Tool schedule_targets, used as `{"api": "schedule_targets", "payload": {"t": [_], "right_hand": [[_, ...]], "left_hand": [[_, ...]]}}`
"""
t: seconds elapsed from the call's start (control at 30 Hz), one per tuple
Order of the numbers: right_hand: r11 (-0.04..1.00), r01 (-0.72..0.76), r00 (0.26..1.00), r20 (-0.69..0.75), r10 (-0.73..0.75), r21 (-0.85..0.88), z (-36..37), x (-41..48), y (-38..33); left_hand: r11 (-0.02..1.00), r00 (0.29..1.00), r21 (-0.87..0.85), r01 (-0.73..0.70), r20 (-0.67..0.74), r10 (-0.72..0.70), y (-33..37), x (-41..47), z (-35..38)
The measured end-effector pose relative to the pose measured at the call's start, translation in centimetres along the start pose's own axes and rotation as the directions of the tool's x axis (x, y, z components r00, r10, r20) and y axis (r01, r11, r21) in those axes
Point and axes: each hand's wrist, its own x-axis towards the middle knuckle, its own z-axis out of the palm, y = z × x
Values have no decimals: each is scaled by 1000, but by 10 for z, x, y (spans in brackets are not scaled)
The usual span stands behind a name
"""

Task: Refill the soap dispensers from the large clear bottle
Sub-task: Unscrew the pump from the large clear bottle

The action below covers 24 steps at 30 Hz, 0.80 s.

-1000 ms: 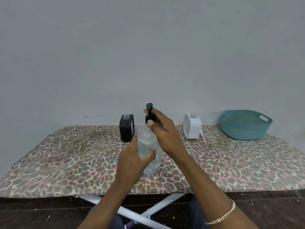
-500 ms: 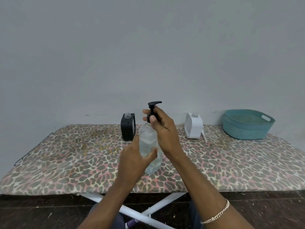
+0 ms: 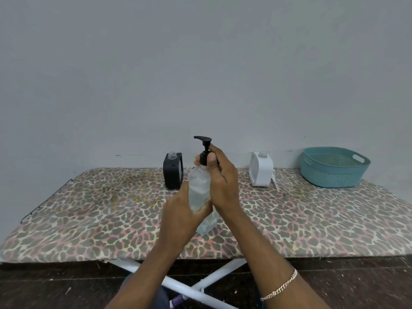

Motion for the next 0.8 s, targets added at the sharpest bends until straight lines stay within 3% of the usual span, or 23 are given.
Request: {"api": "schedule_targets", "payload": {"t": [0.2,0.4,0.53,0.7,0.8], "right_hand": [[984,-37,999,-24,33,-175,3,4,-5],[992,44,999,14,-43,-115,0,2,0],[1000,5,998,55,-5,-4,-7,-1,-2],[993,-35,995,86,45,-117,-8,4,-7],[995,-45,996,69,51,-87,-8,7,-7]], "left_hand": [[1000,1000,20,11,-5,-11,0,0,1],[1000,1000,-1,3,-11,-3,2,-1,0],[1000,1000,11,-11,-21,11,0,-1,2],[999,1000,35,8,-1,-8,1,-2,1],[999,1000,34,10,-2,-9,0,-1,2]]}}
